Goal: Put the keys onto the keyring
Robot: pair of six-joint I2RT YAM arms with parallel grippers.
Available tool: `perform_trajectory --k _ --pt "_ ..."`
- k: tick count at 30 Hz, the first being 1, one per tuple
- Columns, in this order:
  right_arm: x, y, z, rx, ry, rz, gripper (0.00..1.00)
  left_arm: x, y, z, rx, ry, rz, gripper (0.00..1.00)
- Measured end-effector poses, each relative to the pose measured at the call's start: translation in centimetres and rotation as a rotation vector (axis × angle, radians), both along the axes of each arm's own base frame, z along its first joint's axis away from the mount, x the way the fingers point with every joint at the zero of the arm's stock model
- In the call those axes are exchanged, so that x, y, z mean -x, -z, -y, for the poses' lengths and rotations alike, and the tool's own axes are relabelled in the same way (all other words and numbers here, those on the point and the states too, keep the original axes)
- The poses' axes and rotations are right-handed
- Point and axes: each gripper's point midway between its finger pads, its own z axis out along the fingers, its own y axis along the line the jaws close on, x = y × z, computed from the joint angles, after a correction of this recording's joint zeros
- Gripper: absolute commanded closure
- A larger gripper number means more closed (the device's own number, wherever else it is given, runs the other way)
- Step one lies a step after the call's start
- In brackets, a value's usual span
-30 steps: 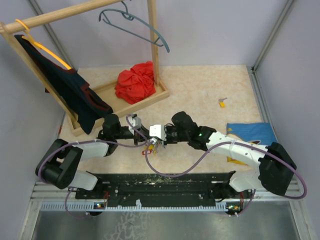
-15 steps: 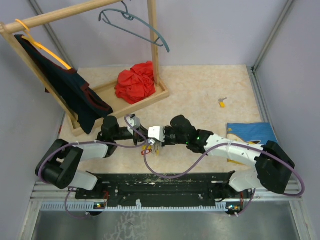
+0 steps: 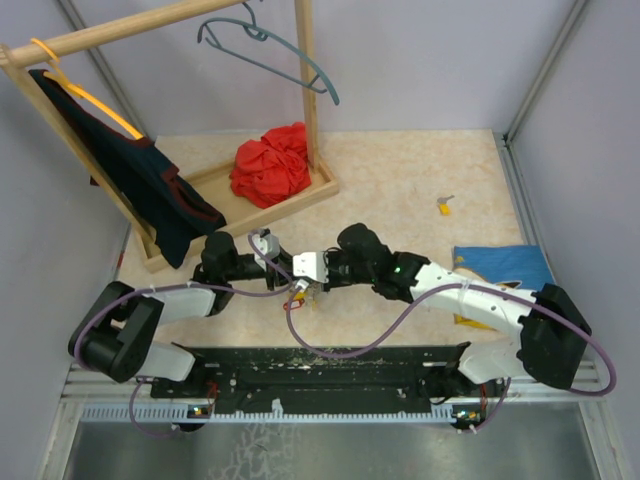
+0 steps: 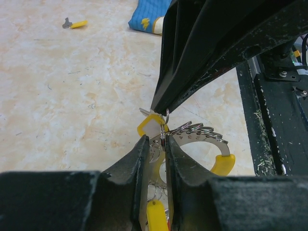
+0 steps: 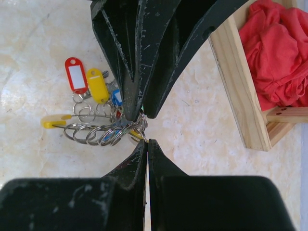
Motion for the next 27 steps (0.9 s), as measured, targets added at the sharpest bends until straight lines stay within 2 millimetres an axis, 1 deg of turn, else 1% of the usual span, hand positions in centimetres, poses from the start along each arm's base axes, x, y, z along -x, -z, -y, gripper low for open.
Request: perform_trajectory --k 6,12,14,15,18,19,27 --pt "0.51 0.06 0.09 0.03 -0.025 -0.002 1.0 0.05 0.11 -0.01 -0.003 0.002 -0.004 0.74" --pt "0.68 -0.44 -0.47 0.04 -0.046 0.005 1.0 0.33 0.02 0.09 -0.004 0.024 -0.007 0.75" --pt "0.65 -0.48 -0.63 0.042 -0.05 0.006 1.0 0.37 -0.02 0.16 -0.006 0.033 -0.01 0.77" --pt "0.62 -0.5 -0.65 0.045 -0.051 0.008 1.0 0.36 -0.04 0.21 -0.007 0.038 -0.012 0.8" --pt "0.58 -0.44 -0.69 0.047 -0.053 0.008 1.0 0.45 0.04 0.28 -0.012 0.051 -0.018 0.96" --pt "0.58 -0.44 -0.7 0.048 -0.053 0.009 1.0 0.48 0.11 0.3 -0.013 0.054 -0.021 0.99" --pt "0.22 -0.25 -0.29 0.064 -0.021 0.027 1.0 0.39 0.22 0.33 -0.018 0.055 -0.023 1.0"
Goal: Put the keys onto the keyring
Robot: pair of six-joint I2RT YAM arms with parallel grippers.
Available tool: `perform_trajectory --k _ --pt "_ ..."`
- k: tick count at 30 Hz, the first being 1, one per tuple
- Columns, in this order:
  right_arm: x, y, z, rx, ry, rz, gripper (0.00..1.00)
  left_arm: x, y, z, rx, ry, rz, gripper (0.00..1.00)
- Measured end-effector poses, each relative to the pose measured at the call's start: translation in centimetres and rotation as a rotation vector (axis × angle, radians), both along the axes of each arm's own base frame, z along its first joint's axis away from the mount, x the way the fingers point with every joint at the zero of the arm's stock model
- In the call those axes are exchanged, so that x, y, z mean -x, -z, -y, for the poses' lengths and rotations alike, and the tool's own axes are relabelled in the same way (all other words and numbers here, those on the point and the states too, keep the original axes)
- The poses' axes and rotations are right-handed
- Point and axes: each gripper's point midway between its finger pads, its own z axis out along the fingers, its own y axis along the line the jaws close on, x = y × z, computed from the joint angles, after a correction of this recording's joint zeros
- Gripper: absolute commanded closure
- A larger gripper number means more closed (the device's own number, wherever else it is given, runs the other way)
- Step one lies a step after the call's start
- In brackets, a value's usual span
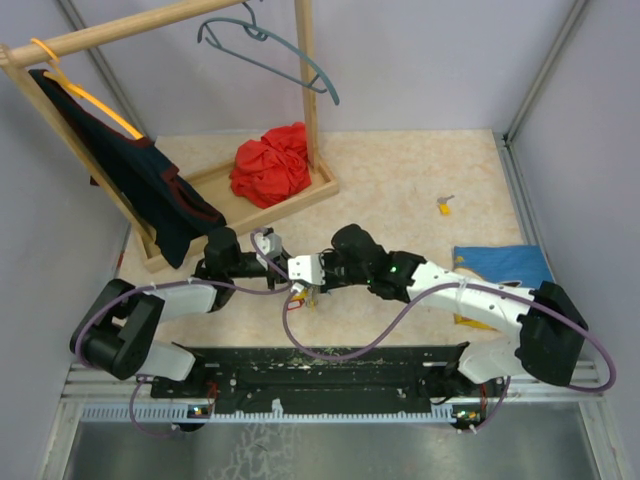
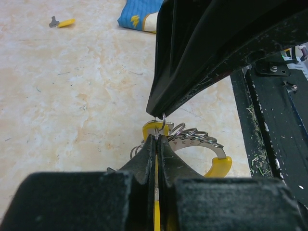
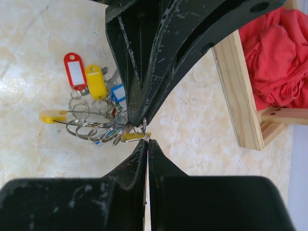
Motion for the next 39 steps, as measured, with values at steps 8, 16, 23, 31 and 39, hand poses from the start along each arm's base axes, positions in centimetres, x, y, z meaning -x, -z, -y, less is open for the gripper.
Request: perform_trajectory --k 8,16,23,31,39 --pt "0.3 2.1 1.2 0.005 0.04 -0.006 1.0 -0.1 0.0 0.0 -0.001 -0.011 -0.009 1.0" --pt "0.1 3.1 0.3 -0.035 0.048 -0.025 1.0 -0.4 -0.2 -0.1 0.008 -0.03 -0.019 1.0" --pt "-0.4 3.6 -0.4 -0.051 0.06 -0.031 1.0 -0.5 -0.1 -0.4 0.016 -0.05 -0.027 1.0" --pt "-0.8 2.9 0.5 -0.06 0.128 -0.029 0.77 -0.8 -0.3 -0.4 0.022 -0.064 -0.016 1.0" --pt "-0.2 -0.3 1.7 -0.166 0.194 -0.037 0.7 -0.9 -0.3 -0.4 0.021 -0.067 -0.008 1.0"
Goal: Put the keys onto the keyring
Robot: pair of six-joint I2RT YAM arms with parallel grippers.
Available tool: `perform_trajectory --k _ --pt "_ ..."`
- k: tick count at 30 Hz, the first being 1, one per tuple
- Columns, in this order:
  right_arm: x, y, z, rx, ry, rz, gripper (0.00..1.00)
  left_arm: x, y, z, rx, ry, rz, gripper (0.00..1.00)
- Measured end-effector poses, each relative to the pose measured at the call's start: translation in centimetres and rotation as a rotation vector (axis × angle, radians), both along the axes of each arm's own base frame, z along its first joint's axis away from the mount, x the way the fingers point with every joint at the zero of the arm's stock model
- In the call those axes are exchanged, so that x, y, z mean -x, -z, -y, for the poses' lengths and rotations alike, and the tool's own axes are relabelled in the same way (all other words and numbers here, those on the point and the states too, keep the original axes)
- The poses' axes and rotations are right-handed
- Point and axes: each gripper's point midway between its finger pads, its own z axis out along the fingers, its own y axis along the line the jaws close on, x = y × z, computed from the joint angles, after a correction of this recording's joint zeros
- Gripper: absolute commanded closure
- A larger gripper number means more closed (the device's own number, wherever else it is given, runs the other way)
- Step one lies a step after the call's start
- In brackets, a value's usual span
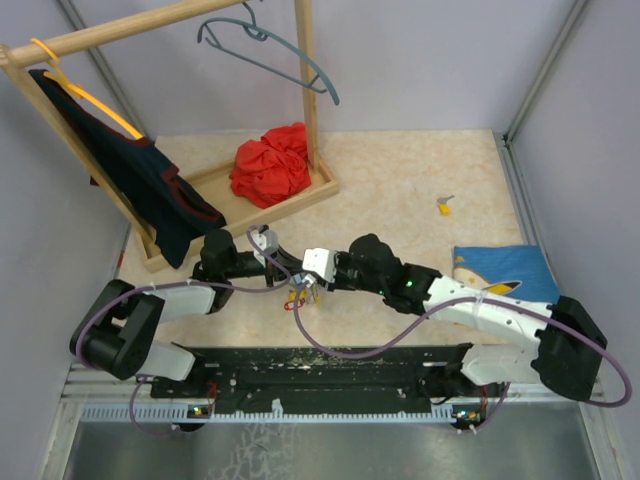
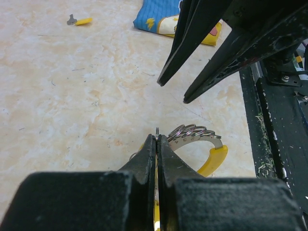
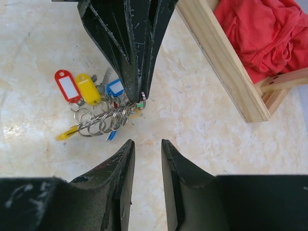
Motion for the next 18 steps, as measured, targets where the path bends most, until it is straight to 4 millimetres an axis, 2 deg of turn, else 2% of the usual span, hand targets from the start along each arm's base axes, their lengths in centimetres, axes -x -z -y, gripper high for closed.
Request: perform_trajectory --k 5,9,18 --pt "0.9 -0.2 0.5 -0.054 0.003 -0.024 0.68 0.0 -0.1 0.0 0.001 0.0 0.007 1.0" --pt "1.7 0.8 0.7 -0.068 -0.002 -0.061 0.67 0.0 -0.1 0.0 0.001 0.0 0.007 1.0" --pt "3.2 2.0 -0.3 -0.138 -0.062 -0.116 0.65 0.0 -0.1 0.0 0.001 0.0 0.007 1.0"
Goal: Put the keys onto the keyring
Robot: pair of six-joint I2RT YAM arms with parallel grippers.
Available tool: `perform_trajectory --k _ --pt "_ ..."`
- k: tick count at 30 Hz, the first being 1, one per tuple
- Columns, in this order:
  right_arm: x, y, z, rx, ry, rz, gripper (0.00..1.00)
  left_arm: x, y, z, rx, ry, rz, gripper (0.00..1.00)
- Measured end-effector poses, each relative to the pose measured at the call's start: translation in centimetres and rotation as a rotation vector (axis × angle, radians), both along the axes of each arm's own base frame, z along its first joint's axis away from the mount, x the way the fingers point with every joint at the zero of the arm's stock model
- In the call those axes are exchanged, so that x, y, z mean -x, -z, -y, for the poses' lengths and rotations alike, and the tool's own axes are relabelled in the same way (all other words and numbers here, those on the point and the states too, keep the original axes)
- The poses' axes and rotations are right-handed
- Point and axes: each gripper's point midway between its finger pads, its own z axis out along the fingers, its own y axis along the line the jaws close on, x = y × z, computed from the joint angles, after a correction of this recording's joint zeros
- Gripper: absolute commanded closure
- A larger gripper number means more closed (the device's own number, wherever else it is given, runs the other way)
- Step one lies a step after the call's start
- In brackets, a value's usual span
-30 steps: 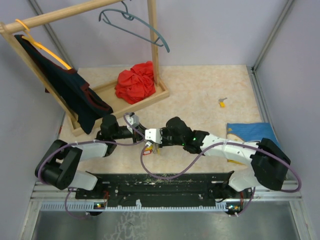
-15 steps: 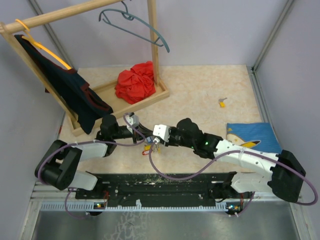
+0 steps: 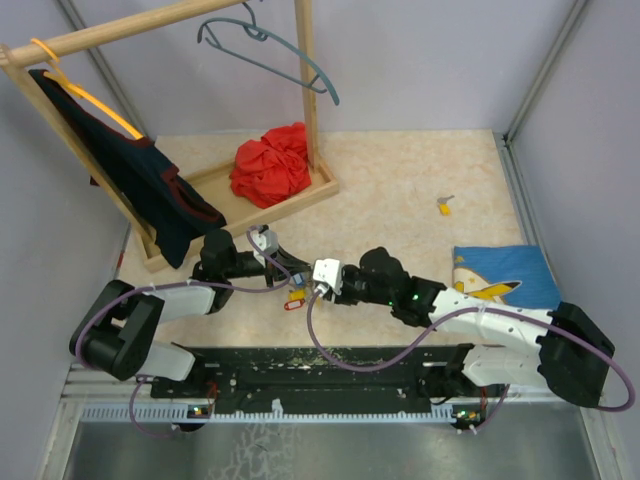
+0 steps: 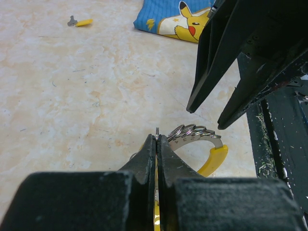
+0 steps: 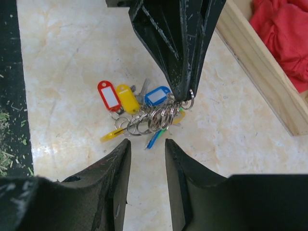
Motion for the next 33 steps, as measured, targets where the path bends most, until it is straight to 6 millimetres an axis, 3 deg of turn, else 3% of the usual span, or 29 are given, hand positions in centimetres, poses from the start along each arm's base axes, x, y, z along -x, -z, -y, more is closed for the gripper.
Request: perform_trajectory --k 8,14,18,22,33 --pt "0.0 -1.2 -1.1 -0.074 -0.02 0.017 0.65 0.0 0.0 0.0 0.0 0.0 0.0 1.0" --pt "-0.1 -0.2 -1.3 -0.06 -0.02 0.002 0.65 0.0 0.0 0.0 0.0 0.001 0.0 1.0" --pt "-0.2 0.2 -1.3 -0.051 -0.018 -0.002 0.73 0.0 0.0 0.0 0.0 0.001 0.0 1.0" --pt "-0.3 0.3 -1.3 -0.045 -0.014 0.005 0.87 0.1 0.0 0.0 0.001 0.005 0.0 1.0" --pt "-1.1 0.3 -0.8 -0.033 0.033 0.023 0.89 -0.1 0.0 -0.2 0.0 0.0 0.003 1.0"
